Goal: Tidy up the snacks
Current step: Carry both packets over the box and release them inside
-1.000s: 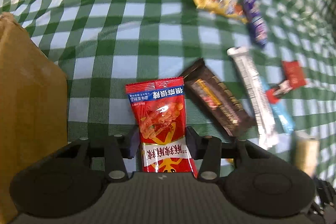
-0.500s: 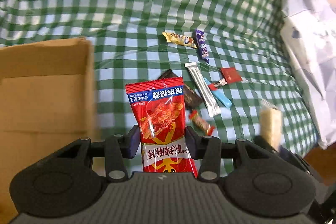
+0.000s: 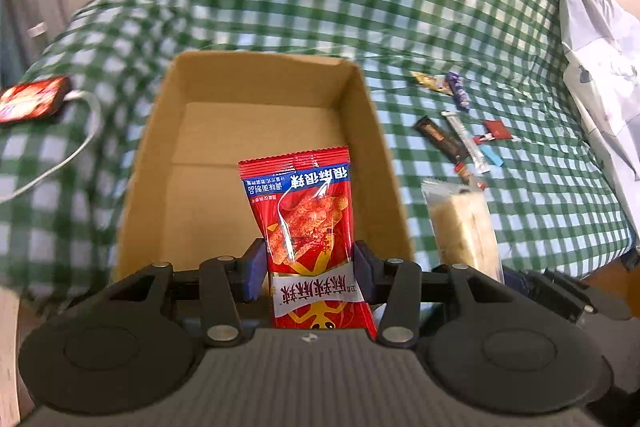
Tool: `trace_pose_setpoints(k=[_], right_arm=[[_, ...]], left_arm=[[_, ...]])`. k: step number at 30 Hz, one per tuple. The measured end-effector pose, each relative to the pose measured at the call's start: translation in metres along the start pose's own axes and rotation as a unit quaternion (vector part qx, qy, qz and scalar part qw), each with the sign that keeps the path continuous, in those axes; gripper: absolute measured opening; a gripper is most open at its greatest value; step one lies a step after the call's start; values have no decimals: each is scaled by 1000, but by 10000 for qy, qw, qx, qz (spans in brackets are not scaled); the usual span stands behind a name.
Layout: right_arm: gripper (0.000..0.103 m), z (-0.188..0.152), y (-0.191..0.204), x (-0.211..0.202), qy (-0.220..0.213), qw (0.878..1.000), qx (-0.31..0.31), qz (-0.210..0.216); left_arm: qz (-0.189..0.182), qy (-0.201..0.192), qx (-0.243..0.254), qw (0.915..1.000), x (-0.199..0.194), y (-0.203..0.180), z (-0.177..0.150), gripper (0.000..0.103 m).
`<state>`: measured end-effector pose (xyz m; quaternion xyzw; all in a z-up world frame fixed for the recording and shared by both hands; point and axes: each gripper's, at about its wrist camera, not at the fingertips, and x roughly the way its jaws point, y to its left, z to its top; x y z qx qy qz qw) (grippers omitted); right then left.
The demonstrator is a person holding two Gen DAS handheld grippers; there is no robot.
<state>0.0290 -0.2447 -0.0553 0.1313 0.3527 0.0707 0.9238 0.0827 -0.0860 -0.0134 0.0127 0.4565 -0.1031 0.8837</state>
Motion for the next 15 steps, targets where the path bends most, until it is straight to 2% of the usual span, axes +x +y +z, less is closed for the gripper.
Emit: trace_pose_setpoints(k=[5,9,15], right_arm=[[38,-7,46,-12,129,9978,-657,33],[38,-11,67,-25,-17,9969,-788,-23],[38,-25,77,-33,91,9959,-896,-127]], left_arm=[[-88,-313,-445,9985,-30,36,-29,50],[-110,-477,-490,9976,-46,50,-39,50],[-235,-557,-552,9966,-53,54,-48,50]])
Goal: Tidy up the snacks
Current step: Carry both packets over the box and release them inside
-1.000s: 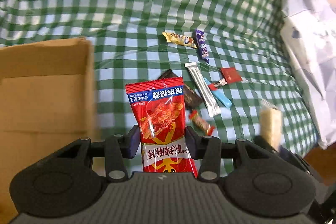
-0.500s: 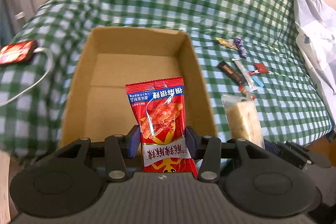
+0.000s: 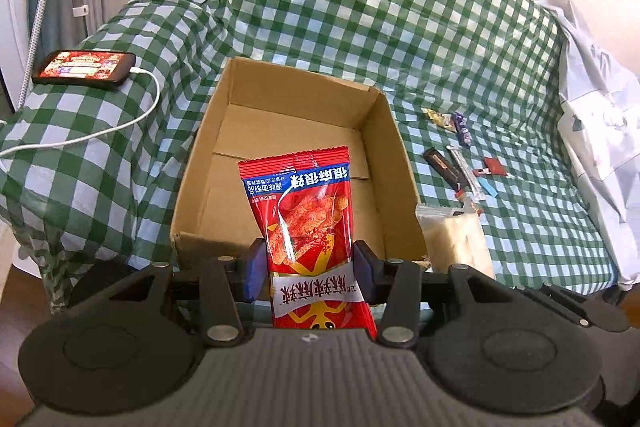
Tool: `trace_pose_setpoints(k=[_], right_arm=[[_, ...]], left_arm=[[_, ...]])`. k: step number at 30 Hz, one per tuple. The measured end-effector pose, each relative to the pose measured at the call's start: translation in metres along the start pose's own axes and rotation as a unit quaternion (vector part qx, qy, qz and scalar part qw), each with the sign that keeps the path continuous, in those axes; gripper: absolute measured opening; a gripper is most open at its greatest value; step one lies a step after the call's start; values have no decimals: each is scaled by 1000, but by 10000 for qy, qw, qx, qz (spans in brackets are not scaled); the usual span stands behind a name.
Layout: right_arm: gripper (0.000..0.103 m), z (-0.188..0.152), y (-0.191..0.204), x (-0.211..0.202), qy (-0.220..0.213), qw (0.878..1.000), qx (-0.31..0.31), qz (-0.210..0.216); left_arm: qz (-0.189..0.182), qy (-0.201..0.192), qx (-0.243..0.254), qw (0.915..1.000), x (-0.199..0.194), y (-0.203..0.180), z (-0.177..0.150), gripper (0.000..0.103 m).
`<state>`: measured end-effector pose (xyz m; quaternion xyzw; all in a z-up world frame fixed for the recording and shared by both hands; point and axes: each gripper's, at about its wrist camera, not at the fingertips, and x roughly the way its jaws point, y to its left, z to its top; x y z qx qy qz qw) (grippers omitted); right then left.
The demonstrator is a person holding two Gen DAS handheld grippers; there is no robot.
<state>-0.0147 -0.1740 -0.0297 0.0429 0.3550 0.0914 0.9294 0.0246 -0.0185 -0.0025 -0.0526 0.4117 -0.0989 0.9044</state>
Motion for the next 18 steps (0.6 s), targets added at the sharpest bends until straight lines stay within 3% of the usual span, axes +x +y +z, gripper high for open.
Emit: trace_pose_setpoints(k=[11,18], right_arm=[[38,-1,5,10,185,9997,-140,-74],[38,21,-3,22,123,9995,-244,-163]], left_arm=[[60,38,-138,9999,12,13,5,50],[35,-171,-141,9997,22,18,33,50]])
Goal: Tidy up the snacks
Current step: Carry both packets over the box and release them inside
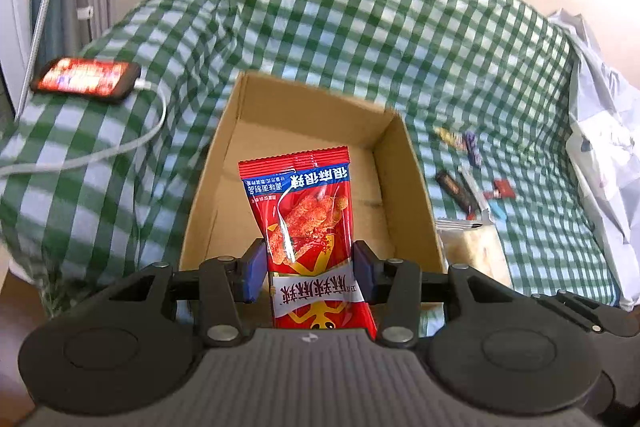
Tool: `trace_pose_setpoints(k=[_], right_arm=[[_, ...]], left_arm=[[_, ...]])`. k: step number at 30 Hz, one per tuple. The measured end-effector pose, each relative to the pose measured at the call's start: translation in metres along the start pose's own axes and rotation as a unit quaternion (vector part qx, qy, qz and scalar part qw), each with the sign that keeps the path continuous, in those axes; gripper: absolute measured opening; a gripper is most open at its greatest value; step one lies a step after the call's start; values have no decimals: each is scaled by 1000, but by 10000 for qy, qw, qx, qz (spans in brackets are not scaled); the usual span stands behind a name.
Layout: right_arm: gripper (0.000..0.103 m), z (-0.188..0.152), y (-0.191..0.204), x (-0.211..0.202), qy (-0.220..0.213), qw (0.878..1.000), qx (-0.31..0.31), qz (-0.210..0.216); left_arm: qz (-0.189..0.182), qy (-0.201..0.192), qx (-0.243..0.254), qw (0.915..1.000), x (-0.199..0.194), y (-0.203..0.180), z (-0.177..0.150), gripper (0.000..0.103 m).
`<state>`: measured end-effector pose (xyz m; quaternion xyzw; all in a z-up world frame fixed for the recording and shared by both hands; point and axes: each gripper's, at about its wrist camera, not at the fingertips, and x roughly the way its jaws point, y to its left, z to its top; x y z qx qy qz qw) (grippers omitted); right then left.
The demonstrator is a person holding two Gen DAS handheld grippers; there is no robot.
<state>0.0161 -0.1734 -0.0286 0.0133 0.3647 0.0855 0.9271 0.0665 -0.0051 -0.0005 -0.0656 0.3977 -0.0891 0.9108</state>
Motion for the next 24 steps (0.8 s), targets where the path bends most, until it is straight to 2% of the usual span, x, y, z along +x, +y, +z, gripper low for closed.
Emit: trace_pose_setpoints(k=[4,11,17,24], right_arm=[[38,21,-9,10,-144,9999,13,-80],[38,46,-20,43,-74,10000,15,-52],[38,61,-31,83,105,9998,164,-4],[38,69,-41,130,366,9984,425,97]], left_arm=[[-54,-129,12,9999,8,-2,20,50],[37,-108,-5,9999,40,1,47,50],[101,147,3,9998,86,7,66,50],[264,541,59,9982,141,4,72,50]])
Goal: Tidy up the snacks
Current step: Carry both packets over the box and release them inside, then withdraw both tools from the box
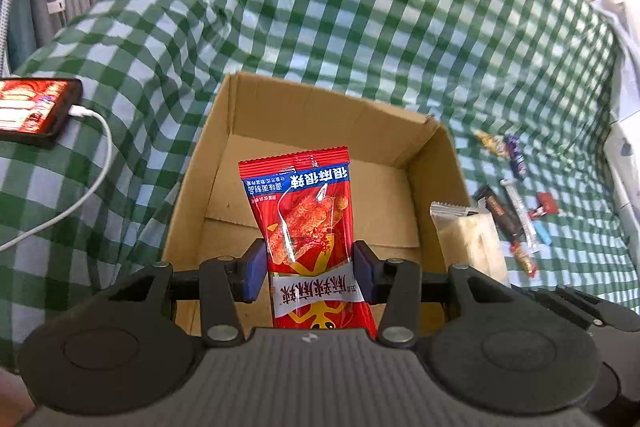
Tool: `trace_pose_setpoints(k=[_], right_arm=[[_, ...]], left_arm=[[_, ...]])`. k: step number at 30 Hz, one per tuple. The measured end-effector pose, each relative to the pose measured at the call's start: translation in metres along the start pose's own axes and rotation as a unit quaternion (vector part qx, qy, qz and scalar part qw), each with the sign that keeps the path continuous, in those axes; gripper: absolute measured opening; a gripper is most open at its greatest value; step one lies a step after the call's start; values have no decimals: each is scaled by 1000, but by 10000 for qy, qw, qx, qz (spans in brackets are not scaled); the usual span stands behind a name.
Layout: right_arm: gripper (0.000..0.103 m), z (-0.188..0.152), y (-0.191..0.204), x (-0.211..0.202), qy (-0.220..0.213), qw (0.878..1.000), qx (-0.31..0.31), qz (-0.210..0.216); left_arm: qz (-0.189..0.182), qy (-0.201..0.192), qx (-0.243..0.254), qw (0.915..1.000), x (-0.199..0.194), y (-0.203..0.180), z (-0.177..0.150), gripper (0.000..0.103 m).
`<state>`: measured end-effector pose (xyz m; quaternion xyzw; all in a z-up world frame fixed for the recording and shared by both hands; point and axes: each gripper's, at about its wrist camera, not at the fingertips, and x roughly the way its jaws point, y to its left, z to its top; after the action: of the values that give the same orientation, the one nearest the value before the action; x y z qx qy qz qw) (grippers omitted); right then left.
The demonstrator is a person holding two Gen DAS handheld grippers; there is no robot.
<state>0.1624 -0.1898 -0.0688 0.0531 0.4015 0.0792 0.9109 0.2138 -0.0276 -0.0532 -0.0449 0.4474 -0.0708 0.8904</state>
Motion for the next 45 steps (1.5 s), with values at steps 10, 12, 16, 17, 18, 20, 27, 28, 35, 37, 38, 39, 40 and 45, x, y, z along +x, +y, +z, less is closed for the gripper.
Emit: trace_pose_setpoints(k=[10,12,16,17,18,20,27,28,35,37,38,39,40,45], right_arm=[[38,-4,-8,40,330,9994,103,93],[38,-5,-9,45,364,9992,114,88],[39,-4,-12,51,326,9993,182,20],[40,-2,-13,50,258,9995,199,-10],[50,0,-14,48,178,9996,221,-72],[72,6,-17,42,19,9995,282,-169],[90,0,-5,-4,-112,9994,324,-61],[92,-7,0,-12,-50,9995,325,-6],[97,-60,48,-78,-82,10000,-8,33],[98,-69,54,-92,-193,9997,-165,-29],[98,-72,56,-100,-264,9994,-222,-73],[98,-75,57,-107,-332,9991,-241,-113],[99,-77,57,-114,-396,9988,-242,-149],[100,-93,54,-148,-716,9967,-313,-228]], left_arm=[[246,378,111,9989,46,-4,3,50],[314,430,155,9985,53,-4,3,51],[408,432,424,9973,59,-8,4,70],[452,419,525,9967,57,-10,5,97],[541,333,574,9963,53,-12,7,103],[655,-9,529,9964,37,-9,10,103],[719,207,169,9971,-8,17,-11,103],[730,267,116,9969,-17,17,-21,103],[897,154,263,9955,-80,2,-85,103],[951,56,370,9948,-96,-2,-99,103],[974,15,427,9943,-103,-4,-106,103],[990,-46,454,9940,-110,-6,-112,103],[994,-107,452,9940,-117,-6,-116,103],[990,-424,559,9926,-145,-17,-128,103]])
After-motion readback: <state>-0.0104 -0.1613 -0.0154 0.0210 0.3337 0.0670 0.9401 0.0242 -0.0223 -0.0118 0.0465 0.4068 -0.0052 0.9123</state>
